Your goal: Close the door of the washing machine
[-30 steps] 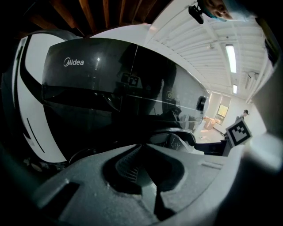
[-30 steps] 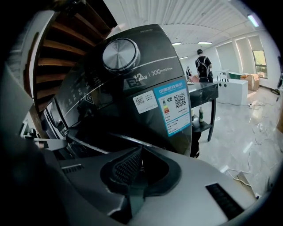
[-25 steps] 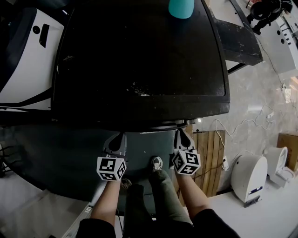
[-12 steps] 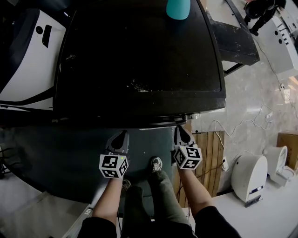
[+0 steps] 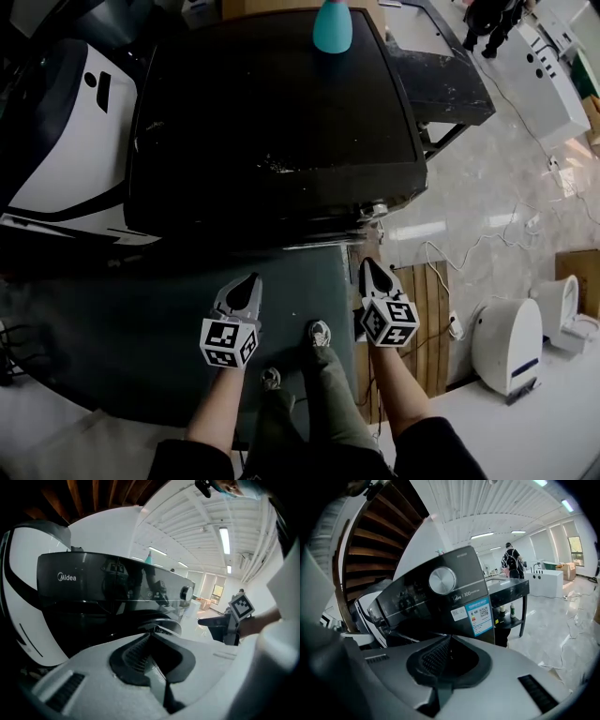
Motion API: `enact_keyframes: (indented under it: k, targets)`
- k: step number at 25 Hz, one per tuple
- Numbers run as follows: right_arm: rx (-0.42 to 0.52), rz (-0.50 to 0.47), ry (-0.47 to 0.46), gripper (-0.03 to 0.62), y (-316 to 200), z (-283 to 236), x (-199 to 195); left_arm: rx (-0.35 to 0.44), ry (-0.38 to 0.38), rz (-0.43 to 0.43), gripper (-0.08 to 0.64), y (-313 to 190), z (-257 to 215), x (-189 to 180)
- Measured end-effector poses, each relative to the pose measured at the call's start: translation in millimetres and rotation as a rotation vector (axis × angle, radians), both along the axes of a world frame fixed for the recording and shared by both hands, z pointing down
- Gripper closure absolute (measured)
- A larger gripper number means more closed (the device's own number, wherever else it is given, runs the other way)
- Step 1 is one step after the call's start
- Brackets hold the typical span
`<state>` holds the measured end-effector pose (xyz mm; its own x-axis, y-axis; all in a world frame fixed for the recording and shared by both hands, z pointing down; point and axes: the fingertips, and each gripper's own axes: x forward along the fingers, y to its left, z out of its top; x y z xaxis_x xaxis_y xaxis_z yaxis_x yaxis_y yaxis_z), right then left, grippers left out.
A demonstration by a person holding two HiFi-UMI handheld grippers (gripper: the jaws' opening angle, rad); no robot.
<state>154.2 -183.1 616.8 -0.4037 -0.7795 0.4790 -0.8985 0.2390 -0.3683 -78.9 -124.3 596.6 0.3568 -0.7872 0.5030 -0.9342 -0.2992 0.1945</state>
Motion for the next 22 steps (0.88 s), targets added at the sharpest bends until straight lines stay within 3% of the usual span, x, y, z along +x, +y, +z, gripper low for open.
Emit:
enact_keyframes:
  k: [14,19,22]
  targets:
    - [0.149,0.138,0.055,0.591,150.4,-120.1,17.3,0.096,0.079,0.154,0.549,116.6,-100.8,-16.4]
    - [0.210,0.160,0.062,0.592,198.1,-161.4,8.3,0.149,0.037,0.231,0.549,160.7,-138.8,-28.9]
    - [0.251,0.164,0.066,0.592,224.9,-186.0,0.0,0.182,0.028,0.233,0.549,185.9,-156.1,-40.4]
